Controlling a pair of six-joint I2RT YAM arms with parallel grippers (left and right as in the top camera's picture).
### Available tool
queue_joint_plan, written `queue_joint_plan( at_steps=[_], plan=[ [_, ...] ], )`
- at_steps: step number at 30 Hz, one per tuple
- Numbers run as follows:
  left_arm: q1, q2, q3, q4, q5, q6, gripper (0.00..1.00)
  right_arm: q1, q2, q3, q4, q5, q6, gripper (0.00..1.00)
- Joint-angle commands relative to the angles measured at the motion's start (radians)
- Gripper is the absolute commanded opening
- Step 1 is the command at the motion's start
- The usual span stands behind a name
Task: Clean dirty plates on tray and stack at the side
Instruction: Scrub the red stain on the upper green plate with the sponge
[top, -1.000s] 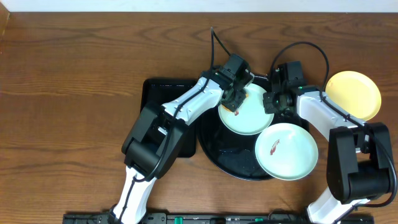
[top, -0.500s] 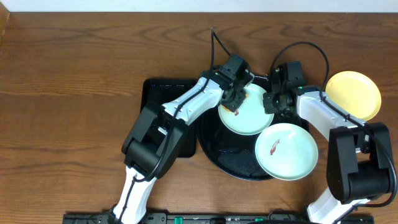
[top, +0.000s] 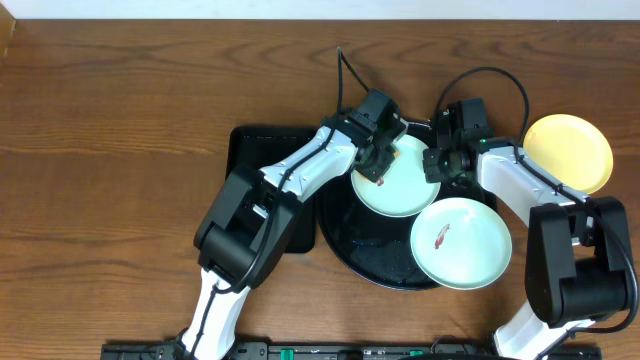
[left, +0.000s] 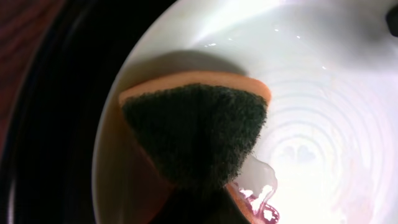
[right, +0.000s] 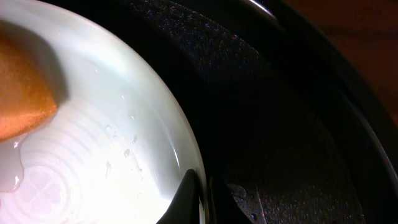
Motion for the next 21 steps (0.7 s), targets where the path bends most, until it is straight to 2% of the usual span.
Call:
queue_joint_plan(
  at_steps=[1,14,21],
  plan=[
    [-0.011,0.018,-0.052,-0.039,0.091,-0.005,0.08,-0.003,0.013,-0.002,-0.004,-0.005,-0.011,0.01],
    [-0.011,0.018,-0.052,-0.099,0.309,-0.005,0.08,-0.003,0.013,-0.002,-0.004,-0.005,-0.011,0.01],
    [-0.001,0.013,-0.036,-0.100,0.525,-0.019,0.08,-0.003,0.013,-0.002,-0.005,-0.005,-0.011,0.01]
  ],
)
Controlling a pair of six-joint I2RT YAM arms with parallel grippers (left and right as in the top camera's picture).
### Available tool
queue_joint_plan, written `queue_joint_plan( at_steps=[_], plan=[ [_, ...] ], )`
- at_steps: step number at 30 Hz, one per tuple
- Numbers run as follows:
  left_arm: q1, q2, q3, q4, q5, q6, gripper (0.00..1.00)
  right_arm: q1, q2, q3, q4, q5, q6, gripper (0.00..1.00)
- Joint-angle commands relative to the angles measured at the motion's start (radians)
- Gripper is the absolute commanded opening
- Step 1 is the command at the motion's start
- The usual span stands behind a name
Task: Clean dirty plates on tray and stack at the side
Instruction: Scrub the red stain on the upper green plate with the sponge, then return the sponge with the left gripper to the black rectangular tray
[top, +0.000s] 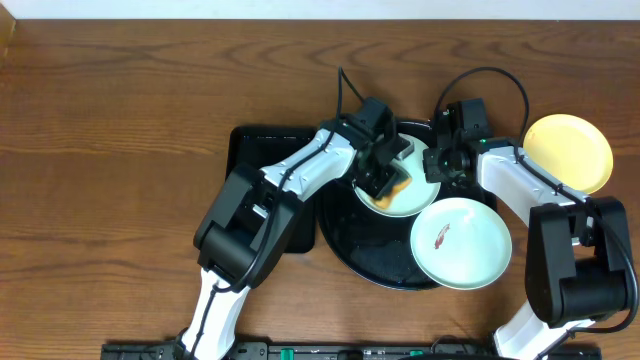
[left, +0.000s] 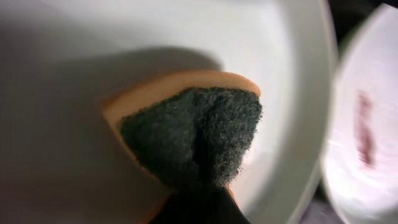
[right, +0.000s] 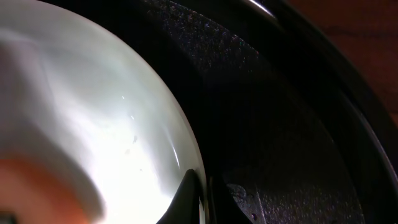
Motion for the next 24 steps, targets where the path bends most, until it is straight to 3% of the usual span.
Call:
queue_joint_plan(
  at_steps=[1,6,12,15,19,22,24],
  plan=[
    [0.003,0.011,0.003,-0.005,0.188,-0.028,0.08,-0.003,0.013,-0.002,-0.005,-0.005,-0.011,0.01],
    [0.073,-0.050,0.050,0.048,0.348,-0.085,0.08,-0.003,0.013,-0.002,-0.005,-0.005,-0.011,0.01],
    [0.214,-0.208,0.061,0.083,0.313,-0.126,0.09,-0.003,0.013,-0.002,-0.005,-0.005,-0.011,0.01],
    [0.282,-0.276,0.060,0.031,0.187,-0.140,0.09,-0.003,0.013,-0.002,-0.005,-0.005,-0.011,0.01],
    [0.354,-0.330,0.060,-0.126,-0.116,-0.140,0.09,-0.003,0.013,-0.002,-0.005,-0.005,-0.011,0.03],
    [0.389,-0.327,0.051,-0.253,-0.380,-0.152,0.09,-0.003,0.013,-0.002,-0.004,-0.005,-0.011,0.18],
    [0.404,-0.318,0.021,-0.291,-0.482,-0.184,0.09,-0.003,0.013,-0.002,-0.003,-0.005,-0.011,0.27]
  ],
)
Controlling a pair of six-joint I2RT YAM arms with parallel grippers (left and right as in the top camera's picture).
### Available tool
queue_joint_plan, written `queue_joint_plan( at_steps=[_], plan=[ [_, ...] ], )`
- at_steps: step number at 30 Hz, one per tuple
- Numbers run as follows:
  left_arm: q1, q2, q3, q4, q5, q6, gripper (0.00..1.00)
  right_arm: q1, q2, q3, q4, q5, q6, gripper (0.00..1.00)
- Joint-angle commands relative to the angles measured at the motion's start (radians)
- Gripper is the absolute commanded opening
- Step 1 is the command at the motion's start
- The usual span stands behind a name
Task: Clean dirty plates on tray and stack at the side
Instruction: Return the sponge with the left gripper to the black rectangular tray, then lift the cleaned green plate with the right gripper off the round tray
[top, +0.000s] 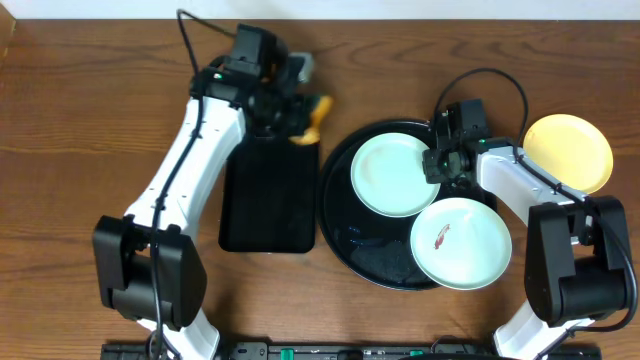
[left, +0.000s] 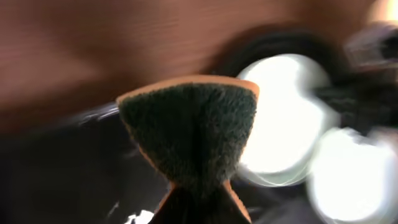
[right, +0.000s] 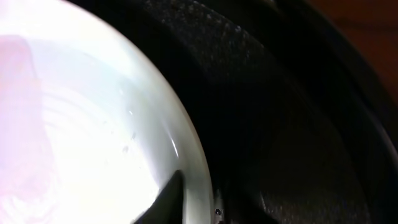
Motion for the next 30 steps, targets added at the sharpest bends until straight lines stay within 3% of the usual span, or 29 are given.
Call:
queue_joint_plan(
  at_steps=[1,12,13,15,17,18,20,22,24,25,27,28,30],
  plan=[
    [0.024,0.035,-0.053,-0.031,-0.295,-0.060,0.09,-0.004,0.010,-0.002,0.005,-0.004,-0.008,0.28],
    [0.039,0.060,-0.316,0.187,-0.298,-0.186,0.12,-0.002,0.010,-0.002,0.007,-0.004,-0.008,0.33],
    [0.039,0.060,-0.334,0.202,-0.298,-0.192,0.16,-0.002,0.010,-0.002,0.007,-0.004,-0.008,0.33],
    [0.038,0.061,-0.359,0.218,-0.298,-0.191,0.43,-0.002,0.010,-0.002,0.008,-0.004,-0.008,0.37],
    [0.038,0.061,-0.375,0.225,-0.298,-0.191,0.59,-0.002,0.010,-0.002,0.008,-0.004,-0.008,0.49],
    [0.038,0.061,-0.380,0.225,-0.298,-0.190,0.67,-0.002,0.010,-0.002,0.008,-0.004,-0.008,0.61],
    [0.038,0.061,-0.382,0.224,-0.298,-0.190,0.70,-0.002,0.010,-0.002,0.008,-0.002,-0.008,0.68],
    [0.038,0.061,-0.383,0.224,-0.298,-0.190,0.70,-0.002,0.010,-0.002,0.008,0.005,-0.009,0.67],
    [0.038,0.061,-0.383,0.224,-0.298,-0.191,0.70,-0.002,0.010,-0.002,0.009,0.008,-0.008,0.61],
    [0.038,0.061,-0.383,0.224,-0.298,-0.190,0.70,-0.002,0.010,-0.002,0.011,0.007,-0.008,0.51],
    [0.038,0.061,-0.383,0.224,-0.298,-0.191,0.70,-0.002,0.010,-0.002,0.013,0.007,-0.008,0.06],
    [0.038,0.061,-0.383,0.224,-0.298,-0.191,0.71,-0.002,0.010,-0.002,0.013,0.007,-0.008,0.01],
    [0.038,0.061,-0.383,0.224,-0.298,-0.191,0.72,-0.002,0.010,-0.002,0.017,0.001,-0.008,0.01]
  ],
)
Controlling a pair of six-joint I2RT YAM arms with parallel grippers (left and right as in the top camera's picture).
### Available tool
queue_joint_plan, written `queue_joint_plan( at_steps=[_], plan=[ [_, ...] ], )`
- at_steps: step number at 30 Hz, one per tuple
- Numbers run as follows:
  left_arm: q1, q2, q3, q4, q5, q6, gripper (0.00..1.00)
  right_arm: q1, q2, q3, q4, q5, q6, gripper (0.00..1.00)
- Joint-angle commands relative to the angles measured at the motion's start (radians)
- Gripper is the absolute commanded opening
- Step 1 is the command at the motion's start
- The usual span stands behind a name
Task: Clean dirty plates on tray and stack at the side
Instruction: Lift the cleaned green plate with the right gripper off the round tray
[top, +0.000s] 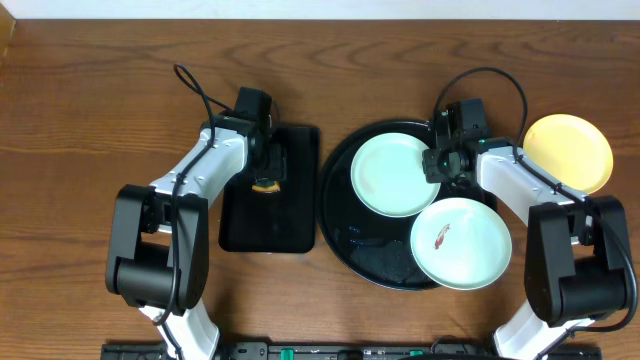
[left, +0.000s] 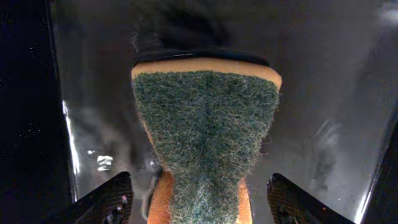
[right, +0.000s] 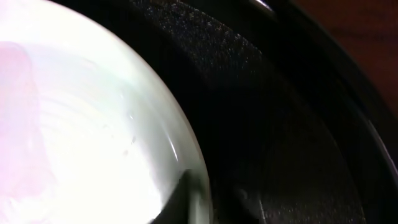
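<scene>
A clean pale green plate (top: 392, 175) lies on the round black tray (top: 375, 262), and my right gripper (top: 437, 165) is shut on its right rim. In the right wrist view the plate (right: 74, 124) fills the left, with the gripper (right: 199, 193) pinching its edge. A second green plate (top: 461, 243) carrying a red smear rests on the tray's front right. The orange sponge (left: 205, 124), green scouring side up, lies on the rectangular black tray (top: 268, 225). My left gripper (left: 205, 202) is open around it, fingers (left: 109, 199) apart from its sides.
A yellow plate (top: 568, 152) sits on the wooden table at the far right, beside the round tray. The rectangular tray is wet and lies just left of the round one. Cables loop behind both arms.
My left gripper held the sponge in the air near the rectangular tray's far edge; now it is down on that tray, open, with the sponge lying loose. The right gripper has not moved.
My left gripper pressed the sponge on the pale green plate beside a red smear while the right held the rim. Then the sponge was nearer the plate's front. Then the plate was clean and the sponge lifted away left; now it lies released on the rectangular tray.
</scene>
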Motion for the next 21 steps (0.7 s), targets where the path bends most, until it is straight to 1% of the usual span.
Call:
queue_joint_plan(
  at_steps=[1,5,6,9,11,15,18,21],
  plan=[
    [0.001,0.001,-0.008,0.001,-0.013,-0.009,0.73,-0.002,0.010,0.000,0.003,-0.004,0.001,0.01],
    [0.001,0.001,-0.008,0.001,-0.013,-0.009,0.76,-0.002,-0.031,0.038,-0.048,-0.003,0.000,0.01],
    [0.001,0.001,-0.008,0.001,-0.013,-0.009,0.79,-0.002,-0.050,0.048,-0.060,-0.003,-0.005,0.01],
    [0.001,0.001,-0.008,0.001,-0.013,-0.008,0.82,-0.002,-0.123,0.060,-0.064,0.011,-0.023,0.01],
    [0.001,0.001,-0.008,0.001,-0.013,-0.008,0.82,0.000,-0.180,0.060,-0.066,0.055,-0.023,0.01],
    [0.001,0.001,-0.008,0.001,-0.013,-0.008,0.83,0.031,-0.273,0.060,-0.086,0.167,-0.030,0.01],
    [0.001,0.001,-0.008,0.001,-0.013,-0.008,0.83,0.079,-0.324,0.060,-0.106,0.273,-0.045,0.01],
    [0.001,0.001,-0.008,0.001,-0.013,-0.008,0.84,0.157,-0.357,0.060,-0.124,0.435,-0.072,0.01]
  ],
)
